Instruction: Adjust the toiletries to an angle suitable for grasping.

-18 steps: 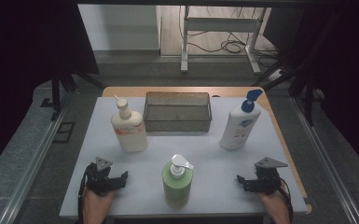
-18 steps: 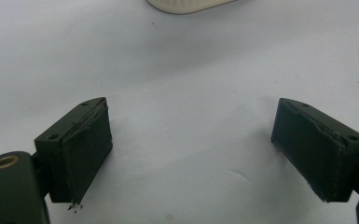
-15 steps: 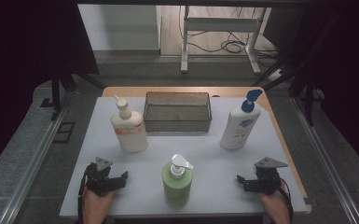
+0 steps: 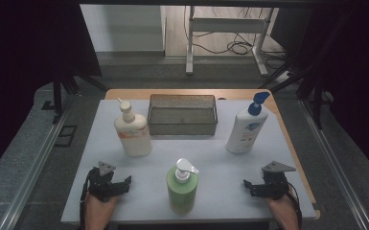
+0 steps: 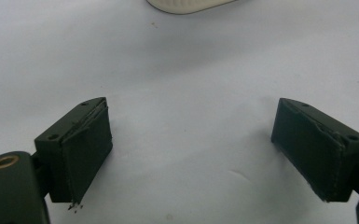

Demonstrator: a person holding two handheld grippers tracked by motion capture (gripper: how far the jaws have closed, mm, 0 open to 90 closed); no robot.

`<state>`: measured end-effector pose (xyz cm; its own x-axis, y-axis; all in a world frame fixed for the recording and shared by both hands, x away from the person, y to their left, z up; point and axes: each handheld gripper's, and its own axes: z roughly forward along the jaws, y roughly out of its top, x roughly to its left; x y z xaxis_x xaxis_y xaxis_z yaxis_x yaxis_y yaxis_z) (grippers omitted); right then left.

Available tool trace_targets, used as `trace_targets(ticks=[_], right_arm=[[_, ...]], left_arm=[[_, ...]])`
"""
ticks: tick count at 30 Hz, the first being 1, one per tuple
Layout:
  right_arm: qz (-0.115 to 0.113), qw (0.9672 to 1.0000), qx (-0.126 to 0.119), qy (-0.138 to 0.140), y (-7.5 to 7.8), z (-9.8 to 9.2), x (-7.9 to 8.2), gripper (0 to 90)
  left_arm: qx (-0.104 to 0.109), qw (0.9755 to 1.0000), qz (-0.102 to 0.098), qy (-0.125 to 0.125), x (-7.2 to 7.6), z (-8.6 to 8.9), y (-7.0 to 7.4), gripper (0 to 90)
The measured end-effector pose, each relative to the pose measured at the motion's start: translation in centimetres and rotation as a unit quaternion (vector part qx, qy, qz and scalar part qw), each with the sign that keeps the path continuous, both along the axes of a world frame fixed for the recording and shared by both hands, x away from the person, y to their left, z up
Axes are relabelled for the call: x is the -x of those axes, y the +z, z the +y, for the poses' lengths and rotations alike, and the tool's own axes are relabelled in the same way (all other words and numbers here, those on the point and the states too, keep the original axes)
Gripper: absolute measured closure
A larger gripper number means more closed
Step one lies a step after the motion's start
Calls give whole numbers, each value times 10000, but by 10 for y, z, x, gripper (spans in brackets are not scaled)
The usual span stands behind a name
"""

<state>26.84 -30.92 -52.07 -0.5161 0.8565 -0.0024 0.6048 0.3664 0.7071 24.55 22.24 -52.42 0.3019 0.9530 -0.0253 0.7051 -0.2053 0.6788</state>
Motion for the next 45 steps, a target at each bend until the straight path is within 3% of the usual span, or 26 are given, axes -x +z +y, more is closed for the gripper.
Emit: trace_targets(ticks=[23, 33, 45], right_arm=[[35, 10000, -6, 28, 1, -1, 0, 83], [24, 9999, 91, 110, 5, -5, 0, 116], [60, 9993, -33, 365, 9, -7, -5, 96]], left_arm=[[5, 10000, -2, 1, 0, 0, 0, 115], [7, 10000, -3, 1, 0, 0, 0, 115], [7, 10000, -1, 1, 0, 0, 0, 115]])
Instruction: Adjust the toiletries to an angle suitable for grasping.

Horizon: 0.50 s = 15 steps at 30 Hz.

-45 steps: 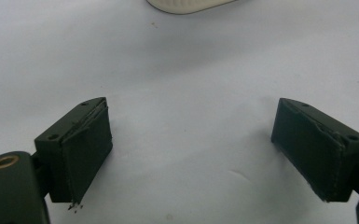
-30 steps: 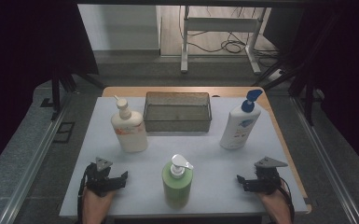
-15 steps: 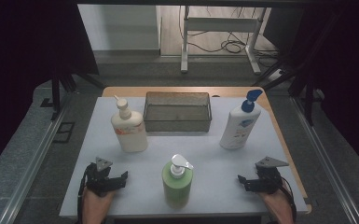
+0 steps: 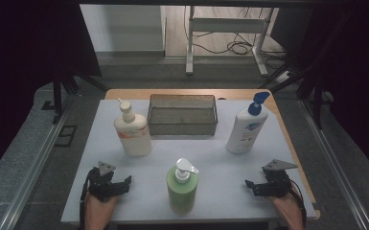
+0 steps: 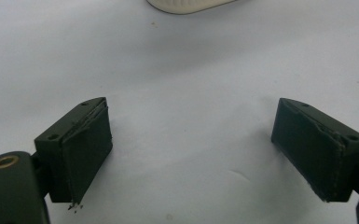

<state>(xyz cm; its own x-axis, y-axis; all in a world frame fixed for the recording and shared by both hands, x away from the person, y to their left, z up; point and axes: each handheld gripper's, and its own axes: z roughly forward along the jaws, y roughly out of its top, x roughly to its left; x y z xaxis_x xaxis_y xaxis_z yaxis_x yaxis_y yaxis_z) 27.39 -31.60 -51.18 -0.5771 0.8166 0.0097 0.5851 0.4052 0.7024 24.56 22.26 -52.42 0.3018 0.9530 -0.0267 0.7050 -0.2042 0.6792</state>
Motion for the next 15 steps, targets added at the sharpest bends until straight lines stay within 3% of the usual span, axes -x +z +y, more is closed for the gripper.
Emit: trace_targets(ticks=[5, 15], right_arm=[[-185, 9997, -182, -9, 7, -4, -6, 100], [-104, 9996, -148, -226, 12, -10, -17, 138]], left_arm=[[0, 10000, -1, 0, 0, 0, 0, 115], [1, 10000, -1, 1, 0, 0, 0, 115]])
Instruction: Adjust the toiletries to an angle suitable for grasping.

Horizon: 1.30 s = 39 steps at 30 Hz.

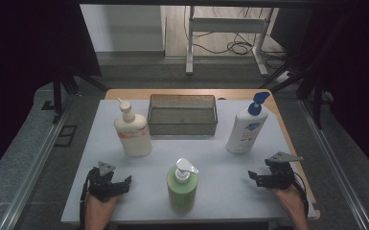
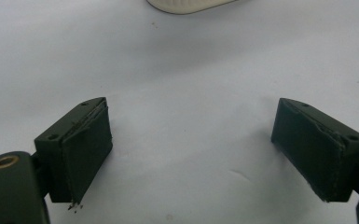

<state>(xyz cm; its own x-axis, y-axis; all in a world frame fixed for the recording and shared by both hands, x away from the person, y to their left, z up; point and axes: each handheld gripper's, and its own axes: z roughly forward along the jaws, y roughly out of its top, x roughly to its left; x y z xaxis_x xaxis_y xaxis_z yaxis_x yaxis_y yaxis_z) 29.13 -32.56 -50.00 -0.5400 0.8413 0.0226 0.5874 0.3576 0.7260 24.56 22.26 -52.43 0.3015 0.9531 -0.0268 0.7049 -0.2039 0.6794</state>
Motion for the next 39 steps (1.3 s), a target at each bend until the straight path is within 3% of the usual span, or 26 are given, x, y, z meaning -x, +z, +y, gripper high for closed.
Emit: trace_targets(ticks=[6, 10, 11, 21, 23, 28, 32, 37, 39], right_arm=[[56, 9999, -50, -104, 2, 1, -6, 160], [34, 9999, -42, -133, 3, 1, -13, 233], [34, 9999, -46, -118, 3, 2, -16, 287], [55, 9998, -24, -184, 8, -1, -30, 461], [71, 9998, 101, -174, 7, -3, -35, 524], [86, 9998, 57, -180, 4, -5, -40, 627], [12, 9996, 27, -276, 2, -8, -50, 786], [-88, 9993, 33, -359, 4, -12, -58, 894], [-79, 9992, 49, -393, 4, -13, -63, 899]], left_arm=[[0, 10000, -1, 1, 0, 0, 0, 115], [0, 10000, -2, 0, 0, 0, 0, 115], [0, 10000, -1, 1, 0, 0, 0, 115], [0, 10000, -2, 0, 0, 0, 0, 115], [-1, 10000, -1, 0, 0, 0, 0, 115], [4, 10000, -5, 2, 0, 0, 0, 115], [-8, 10000, -2, -9, 0, 0, 0, 115], [-9, 10000, -2, -8, 0, 0, 0, 115], [-10, 10000, -2, -9, 0, 0, 0, 115]])
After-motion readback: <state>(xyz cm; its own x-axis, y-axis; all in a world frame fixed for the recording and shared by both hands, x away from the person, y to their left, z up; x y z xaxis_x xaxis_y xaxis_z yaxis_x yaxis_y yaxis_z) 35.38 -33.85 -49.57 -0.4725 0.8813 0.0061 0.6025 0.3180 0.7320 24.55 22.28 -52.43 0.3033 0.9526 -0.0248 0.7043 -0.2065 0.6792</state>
